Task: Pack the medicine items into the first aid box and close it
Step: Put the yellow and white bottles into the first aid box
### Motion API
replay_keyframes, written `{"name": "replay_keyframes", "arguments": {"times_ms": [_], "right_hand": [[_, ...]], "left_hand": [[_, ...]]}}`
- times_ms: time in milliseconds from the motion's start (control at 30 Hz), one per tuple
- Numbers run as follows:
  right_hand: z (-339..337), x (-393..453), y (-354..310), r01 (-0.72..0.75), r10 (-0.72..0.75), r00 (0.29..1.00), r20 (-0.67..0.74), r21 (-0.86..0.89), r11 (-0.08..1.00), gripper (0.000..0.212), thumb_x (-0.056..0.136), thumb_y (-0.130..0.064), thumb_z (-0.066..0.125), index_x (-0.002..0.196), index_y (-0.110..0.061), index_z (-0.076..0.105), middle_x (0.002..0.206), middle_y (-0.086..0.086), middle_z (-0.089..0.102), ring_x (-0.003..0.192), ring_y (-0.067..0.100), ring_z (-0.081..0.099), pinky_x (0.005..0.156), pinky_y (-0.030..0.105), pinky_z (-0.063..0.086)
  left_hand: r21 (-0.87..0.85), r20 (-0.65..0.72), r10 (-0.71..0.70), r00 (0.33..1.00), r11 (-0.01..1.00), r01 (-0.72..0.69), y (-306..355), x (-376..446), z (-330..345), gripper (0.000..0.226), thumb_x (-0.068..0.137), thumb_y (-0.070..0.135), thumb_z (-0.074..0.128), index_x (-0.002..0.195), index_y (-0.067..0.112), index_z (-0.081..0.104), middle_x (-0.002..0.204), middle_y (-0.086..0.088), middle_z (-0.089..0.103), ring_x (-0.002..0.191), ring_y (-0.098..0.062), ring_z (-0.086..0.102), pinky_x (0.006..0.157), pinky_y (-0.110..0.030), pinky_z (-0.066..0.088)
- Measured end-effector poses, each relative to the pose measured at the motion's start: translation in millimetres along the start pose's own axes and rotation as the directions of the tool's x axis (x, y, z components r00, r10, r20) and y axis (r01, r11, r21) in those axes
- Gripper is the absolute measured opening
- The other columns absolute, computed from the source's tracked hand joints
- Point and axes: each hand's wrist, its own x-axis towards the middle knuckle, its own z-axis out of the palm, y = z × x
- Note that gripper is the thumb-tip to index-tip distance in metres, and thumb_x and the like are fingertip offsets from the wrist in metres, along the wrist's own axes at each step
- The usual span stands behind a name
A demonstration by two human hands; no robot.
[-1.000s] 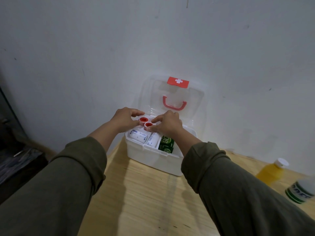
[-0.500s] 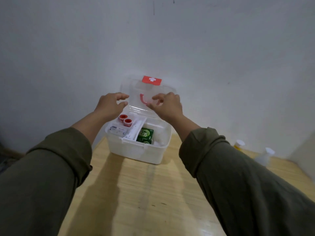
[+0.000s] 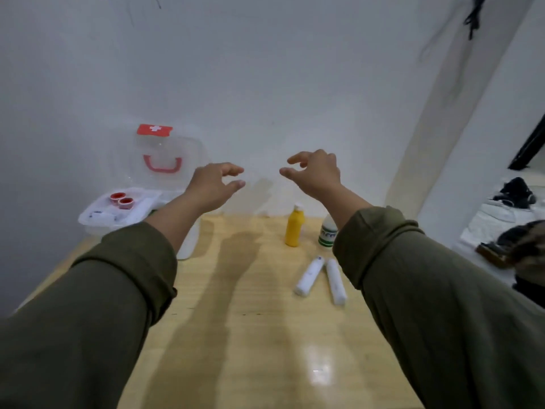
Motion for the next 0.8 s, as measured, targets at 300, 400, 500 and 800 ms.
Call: {"name": "replay_keyframes", "arguments": {"times_ms": [300, 400, 500, 800], "right_hand": [[-13.6, -17.1, 103.4, -0.089, 0.089, 0.994, 0.061, -0.002, 0.996, 0.060, 0.080, -0.046, 0.067, 0.135, -0.042, 0.042, 0.134, 0.007, 0.048, 0.128, 0.030, 0.037, 0.103, 0.045, 0.036], [-10.3, -21.7, 125.1, -0.037, 0.030, 0.997, 0.078, 0.092, 0.995, 0.061, 0.082, -0.037, 0.068, 0.137, -0.041, 0.041, 0.133, 0.008, 0.047, 0.121, 0.027, 0.048, 0.102, 0.040, 0.041], [-2.1, -25.2, 138.5, 0.029, -0.030, 0.999, 0.029, 0.060, 0.998, 0.055, 0.084, -0.032, 0.066, 0.135, -0.037, 0.045, 0.126, 0.007, 0.052, 0.113, 0.023, 0.053, 0.097, 0.032, 0.042], [23.8, -29.2, 163.3, 0.180, -0.192, 0.971, -0.142, -0.088, 0.980, 0.032, 0.084, -0.020, 0.063, 0.116, -0.018, 0.065, 0.116, 0.010, 0.059, 0.103, 0.026, 0.057, 0.087, 0.037, 0.047]], "left_hand": [[-0.109, 0.168, 0.026, 0.985, 0.994, -0.008, 49.9, 7.1, 99.3, 0.066, 0.082, 0.035, 0.068, 0.140, 0.039, 0.036, 0.132, 0.001, 0.056, 0.128, -0.020, 0.045, 0.104, -0.033, 0.033], [-0.151, 0.190, 0.050, 0.980, 0.988, -0.021, 50.2, 8.8, 123.6, 0.068, 0.085, 0.031, 0.065, 0.140, 0.047, 0.028, 0.138, -0.001, 0.051, 0.132, -0.020, 0.041, 0.104, -0.032, 0.032], [-0.157, 0.094, 0.057, 0.994, 0.987, -0.042, 46.3, 12.6, 140.6, 0.063, 0.088, 0.029, 0.061, 0.139, 0.048, 0.030, 0.137, 0.000, 0.053, 0.128, -0.020, 0.045, 0.094, -0.025, 0.031], [-0.092, -0.038, 0.128, 0.991, 0.987, -0.131, 25.2, 15.8, 163.5, 0.037, 0.088, 0.022, 0.061, 0.123, 0.028, 0.053, 0.118, 0.000, 0.066, 0.113, -0.019, 0.060, 0.091, -0.028, 0.042]]}}
